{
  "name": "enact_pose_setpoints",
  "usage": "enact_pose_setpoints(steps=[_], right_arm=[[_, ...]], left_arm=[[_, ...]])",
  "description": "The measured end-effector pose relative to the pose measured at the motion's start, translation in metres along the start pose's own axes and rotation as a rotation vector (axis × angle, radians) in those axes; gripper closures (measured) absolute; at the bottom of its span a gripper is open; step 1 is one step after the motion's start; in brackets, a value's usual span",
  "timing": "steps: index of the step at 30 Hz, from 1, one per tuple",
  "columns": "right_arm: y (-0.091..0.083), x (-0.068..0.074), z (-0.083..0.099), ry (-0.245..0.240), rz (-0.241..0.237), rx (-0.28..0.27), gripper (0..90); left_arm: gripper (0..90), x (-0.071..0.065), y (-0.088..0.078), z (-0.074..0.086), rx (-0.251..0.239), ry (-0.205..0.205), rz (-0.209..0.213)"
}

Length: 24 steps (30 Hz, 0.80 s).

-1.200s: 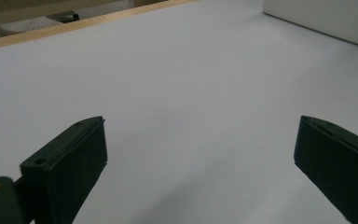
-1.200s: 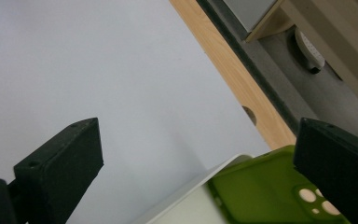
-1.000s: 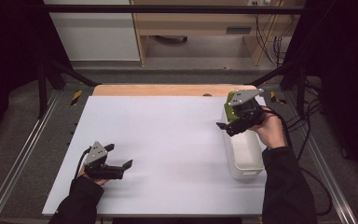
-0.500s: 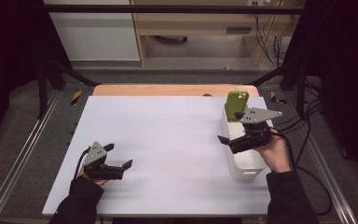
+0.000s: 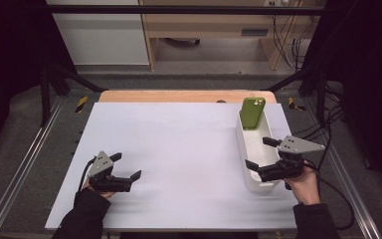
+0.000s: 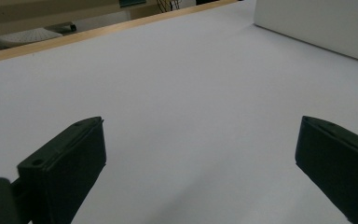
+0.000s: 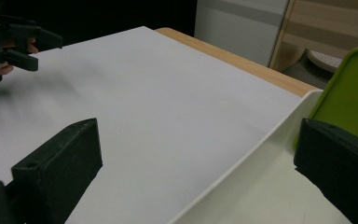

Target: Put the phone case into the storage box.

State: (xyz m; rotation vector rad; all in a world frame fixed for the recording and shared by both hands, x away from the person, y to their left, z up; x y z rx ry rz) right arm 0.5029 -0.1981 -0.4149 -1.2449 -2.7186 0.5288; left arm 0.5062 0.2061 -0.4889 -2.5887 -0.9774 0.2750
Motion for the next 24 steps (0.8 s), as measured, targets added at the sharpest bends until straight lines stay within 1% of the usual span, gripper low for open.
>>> enact_pose_setpoints(steps=[1,4,5,6,7,8,9,10,11,14,17,21,24], right_arm=[[-0.002,-0.001,0.004,0.009,0.003,-0.006,1.6],[-0.006,-0.005,0.013,0.014,0.026,-0.011,1.4],[-0.009,-0.007,0.019,0.035,0.031,-0.023,1.1],[-0.009,-0.007,0.019,0.035,0.031,-0.023,1.1],[-0.013,-0.008,0.024,0.06,0.018,-0.053,0.7],[-0.013,-0.008,0.024,0.06,0.018,-0.053,0.7],[-0.015,-0.008,0.026,0.076,0.016,-0.068,0.7],[-0.016,-0.009,0.029,0.081,0.016,-0.067,0.7],[-0.018,-0.012,0.034,0.078,0.041,-0.063,0.7],[-0.02,-0.013,0.038,0.091,0.042,-0.073,0.7],[-0.021,-0.013,0.044,0.077,0.043,-0.065,0.7],[-0.022,-0.013,0.046,0.075,0.043,-0.077,0.7],[-0.024,-0.016,0.048,0.075,0.056,-0.079,0.7]], left_arm=[[1.4,0.0,0.0,0.0,-0.002,0.001,0.0],[1.4,0.0,-0.001,-0.001,-0.007,0.003,0.001],[1.4,-0.001,-0.001,-0.001,-0.008,0.003,0.002],[1.4,-0.001,-0.001,-0.001,-0.01,0.005,0.003],[1.3,-0.001,-0.001,-0.002,-0.012,0.006,0.005],[1.3,-0.001,-0.002,-0.002,-0.014,0.007,0.006],[1.2,-0.002,-0.002,-0.002,-0.016,0.009,0.006],[1.2,-0.002,-0.002,-0.002,-0.018,0.01,0.008],[1.1,-0.002,-0.002,-0.003,-0.02,0.011,0.01],[1.1,-0.003,-0.002,-0.003,-0.022,0.013,0.01],[1.1,-0.004,-0.003,-0.003,-0.021,0.017,0.013],[1.1,-0.003,-0.003,-0.003,-0.024,0.015,0.011],[1.1,-0.003,-0.003,-0.004,-0.024,0.015,0.009]])
Point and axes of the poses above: each handheld gripper's, and its own axes: y roughly forward along the jaws, z roughly out of its underside, x roughly to its left, the point moved 9 cm from there along y, roughly forward along the jaws, and after that the axes turned 7 degrees about z, right-handed, at the moved point
